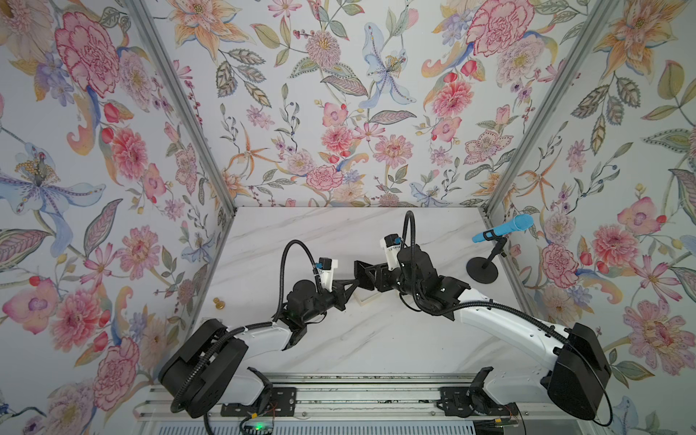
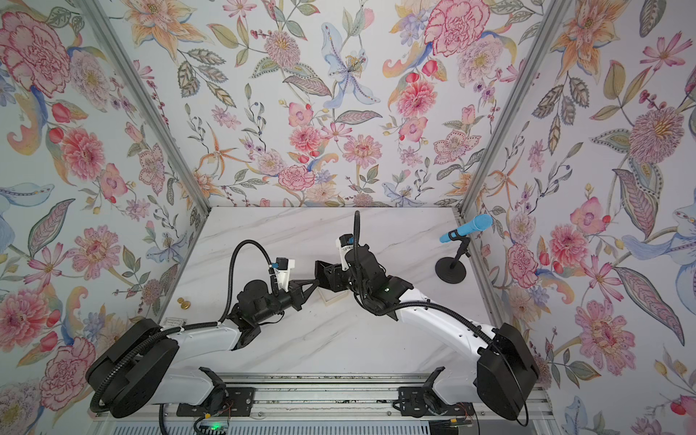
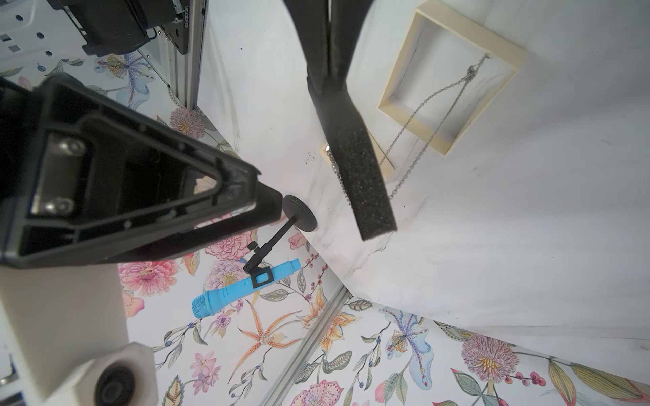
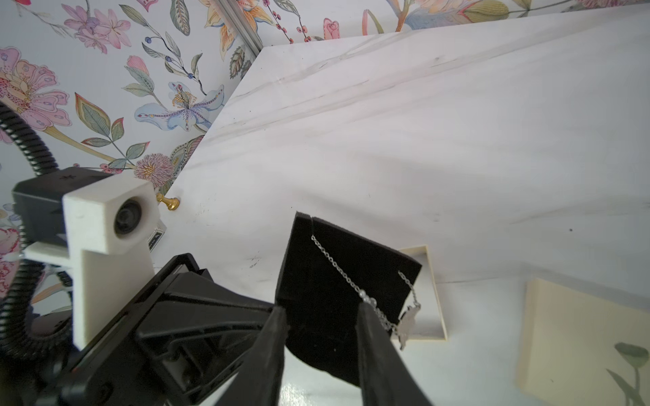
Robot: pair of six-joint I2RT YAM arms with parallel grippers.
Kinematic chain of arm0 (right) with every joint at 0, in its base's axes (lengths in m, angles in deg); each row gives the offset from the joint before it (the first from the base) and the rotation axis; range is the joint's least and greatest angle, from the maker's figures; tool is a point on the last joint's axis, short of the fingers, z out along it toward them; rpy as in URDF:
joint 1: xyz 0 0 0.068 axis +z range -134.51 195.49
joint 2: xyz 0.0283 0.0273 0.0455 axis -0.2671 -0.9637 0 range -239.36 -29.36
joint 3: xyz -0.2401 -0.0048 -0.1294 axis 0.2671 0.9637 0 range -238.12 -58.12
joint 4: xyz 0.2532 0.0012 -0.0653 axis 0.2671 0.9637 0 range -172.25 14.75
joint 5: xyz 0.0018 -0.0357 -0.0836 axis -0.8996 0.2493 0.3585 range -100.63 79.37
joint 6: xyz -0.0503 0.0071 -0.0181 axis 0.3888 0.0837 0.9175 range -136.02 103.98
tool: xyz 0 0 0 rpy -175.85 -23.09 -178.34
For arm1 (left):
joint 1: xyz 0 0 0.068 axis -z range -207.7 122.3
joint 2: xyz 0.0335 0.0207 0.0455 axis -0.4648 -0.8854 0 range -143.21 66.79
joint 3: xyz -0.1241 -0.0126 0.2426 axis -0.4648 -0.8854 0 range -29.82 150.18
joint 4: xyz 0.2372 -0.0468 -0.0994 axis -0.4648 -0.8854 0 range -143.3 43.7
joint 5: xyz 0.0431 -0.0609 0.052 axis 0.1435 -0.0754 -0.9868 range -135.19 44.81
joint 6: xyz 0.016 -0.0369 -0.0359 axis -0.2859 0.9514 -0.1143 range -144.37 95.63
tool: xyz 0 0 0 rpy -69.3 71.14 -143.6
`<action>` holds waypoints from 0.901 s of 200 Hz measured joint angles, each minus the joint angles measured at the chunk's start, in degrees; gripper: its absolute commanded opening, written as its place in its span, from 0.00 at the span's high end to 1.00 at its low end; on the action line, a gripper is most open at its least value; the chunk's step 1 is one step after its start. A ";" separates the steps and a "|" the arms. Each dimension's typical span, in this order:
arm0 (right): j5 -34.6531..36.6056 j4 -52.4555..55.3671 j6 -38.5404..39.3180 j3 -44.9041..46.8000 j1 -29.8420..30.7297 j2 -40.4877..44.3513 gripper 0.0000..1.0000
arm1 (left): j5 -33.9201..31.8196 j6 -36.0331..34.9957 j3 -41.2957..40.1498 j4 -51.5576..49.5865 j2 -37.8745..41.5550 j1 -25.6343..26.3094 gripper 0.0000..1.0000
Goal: Take the necklace out of the lift-off lid jewelry box
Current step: Pick up the necklace from the inner lining.
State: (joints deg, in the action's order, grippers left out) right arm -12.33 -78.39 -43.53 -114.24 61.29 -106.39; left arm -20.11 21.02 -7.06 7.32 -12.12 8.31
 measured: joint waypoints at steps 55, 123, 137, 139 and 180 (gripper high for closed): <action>-9.73 -1.66 -0.31 4.98 -8.79 0.94 0.54 | 0.00 -1.27 -0.26 -1.60 3.56 0.00 1.00; -24.76 -10.75 -7.96 13.49 -16.63 2.58 0.36 | 0.00 -2.14 -0.26 -3.91 6.38 0.00 1.00; -27.28 -14.51 -10.14 14.49 -16.83 2.49 0.36 | 0.02 -2.14 -0.26 -4.09 6.62 0.00 1.00; -27.50 -14.88 -10.32 14.58 -16.85 2.47 0.36 | 0.00 -2.14 -0.26 -4.09 6.69 0.00 1.00; -31.91 -24.83 -16.28 15.82 -16.15 -1.46 0.37 | 0.00 -2.14 -0.26 -4.15 7.26 0.00 1.00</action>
State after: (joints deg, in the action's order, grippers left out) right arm -44.24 -103.22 -59.81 -98.41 45.14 -107.86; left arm -20.11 18.88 -7.32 3.17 -4.87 8.31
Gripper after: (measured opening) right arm 0.641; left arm 0.047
